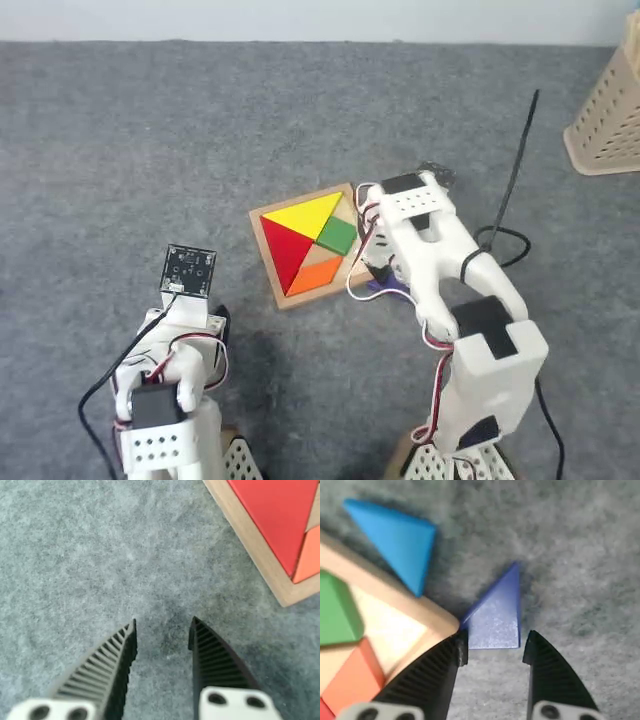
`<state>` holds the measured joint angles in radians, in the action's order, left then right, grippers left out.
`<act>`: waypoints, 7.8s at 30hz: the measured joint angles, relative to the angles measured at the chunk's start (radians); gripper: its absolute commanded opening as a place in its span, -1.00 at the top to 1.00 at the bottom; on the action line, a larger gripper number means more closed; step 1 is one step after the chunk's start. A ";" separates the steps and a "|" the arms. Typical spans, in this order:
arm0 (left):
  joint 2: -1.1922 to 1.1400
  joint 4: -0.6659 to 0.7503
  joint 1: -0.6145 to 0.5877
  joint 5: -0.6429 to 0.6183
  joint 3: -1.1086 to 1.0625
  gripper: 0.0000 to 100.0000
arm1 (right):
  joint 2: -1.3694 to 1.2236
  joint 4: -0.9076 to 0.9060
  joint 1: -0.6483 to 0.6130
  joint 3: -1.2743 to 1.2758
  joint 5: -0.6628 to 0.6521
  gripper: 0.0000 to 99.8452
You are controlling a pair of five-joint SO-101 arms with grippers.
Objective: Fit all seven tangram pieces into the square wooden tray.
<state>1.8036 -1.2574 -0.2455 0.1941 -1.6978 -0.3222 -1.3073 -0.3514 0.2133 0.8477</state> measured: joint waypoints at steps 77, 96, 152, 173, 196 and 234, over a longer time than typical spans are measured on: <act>0.000 0.000 0.000 0.000 0.000 0.66 | -0.203 -0.124 0.242 -0.236 -0.704 0.85; 0.000 0.000 0.000 0.000 0.000 0.66 | -0.069 -0.012 0.284 -0.103 -0.717 0.87; 0.000 0.000 0.000 0.000 0.000 0.66 | 0.146 0.178 0.150 0.189 -0.571 0.71; 0.000 0.000 0.000 0.000 0.000 0.66 | 0.144 0.189 0.144 0.163 -0.571 0.97; 0.000 0.000 0.000 0.000 0.000 0.66 | 0.135 0.229 -0.261 0.028 -0.129 0.91; 0.000 0.000 0.000 0.000 0.000 0.66 | 0.311 0.221 -0.216 0.046 -0.256 0.97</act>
<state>1.8036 -1.2574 -0.2455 0.1941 -1.6978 -0.0107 -1.0863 -0.5677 0.2593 0.5915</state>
